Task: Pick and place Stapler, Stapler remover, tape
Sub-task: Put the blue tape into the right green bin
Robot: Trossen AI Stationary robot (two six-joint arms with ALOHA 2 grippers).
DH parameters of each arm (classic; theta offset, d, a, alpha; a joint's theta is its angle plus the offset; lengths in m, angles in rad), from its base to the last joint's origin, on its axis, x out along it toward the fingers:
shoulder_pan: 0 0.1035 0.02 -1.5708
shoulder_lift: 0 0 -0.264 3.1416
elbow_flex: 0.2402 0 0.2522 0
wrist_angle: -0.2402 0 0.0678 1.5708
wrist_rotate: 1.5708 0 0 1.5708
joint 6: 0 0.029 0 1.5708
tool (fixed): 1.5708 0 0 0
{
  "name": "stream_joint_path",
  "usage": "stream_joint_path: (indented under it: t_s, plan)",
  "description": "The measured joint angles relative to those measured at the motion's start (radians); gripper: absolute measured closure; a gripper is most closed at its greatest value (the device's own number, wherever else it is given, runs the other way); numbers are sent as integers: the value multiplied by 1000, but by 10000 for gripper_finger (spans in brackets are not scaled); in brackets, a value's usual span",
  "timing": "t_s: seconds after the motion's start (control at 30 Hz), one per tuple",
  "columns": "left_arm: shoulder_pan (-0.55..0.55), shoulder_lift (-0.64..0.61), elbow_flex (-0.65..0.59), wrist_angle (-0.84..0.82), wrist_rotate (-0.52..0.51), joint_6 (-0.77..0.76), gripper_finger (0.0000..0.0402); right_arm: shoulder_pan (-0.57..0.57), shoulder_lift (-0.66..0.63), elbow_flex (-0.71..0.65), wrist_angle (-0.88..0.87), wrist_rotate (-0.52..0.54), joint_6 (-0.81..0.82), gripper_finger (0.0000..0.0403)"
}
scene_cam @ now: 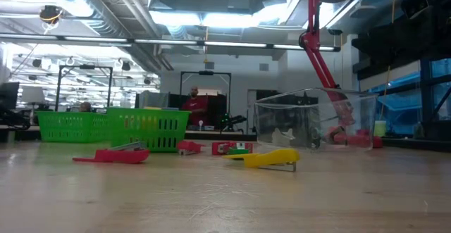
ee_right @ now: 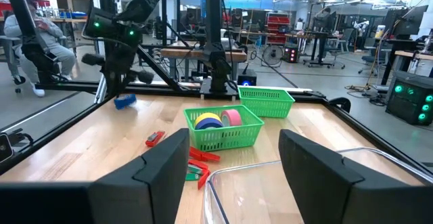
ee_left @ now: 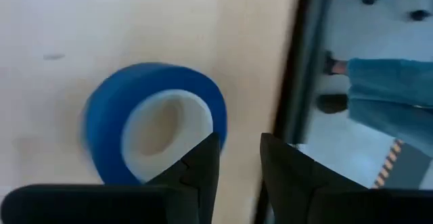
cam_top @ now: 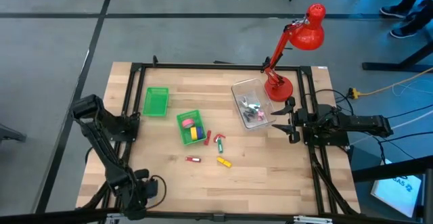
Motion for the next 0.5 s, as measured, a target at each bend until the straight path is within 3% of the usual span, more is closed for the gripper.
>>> stream_joint_path:
  t_s: [0.23, 0.5]
  plan:
    - [-8, 62, -3, 39, -116, 50, 296, 0, 0, 0, 2, 0, 0, 171]
    - [7, 29, -10, -22, -133, 130, 330, 0, 0, 0, 1, 0, 0, 171]
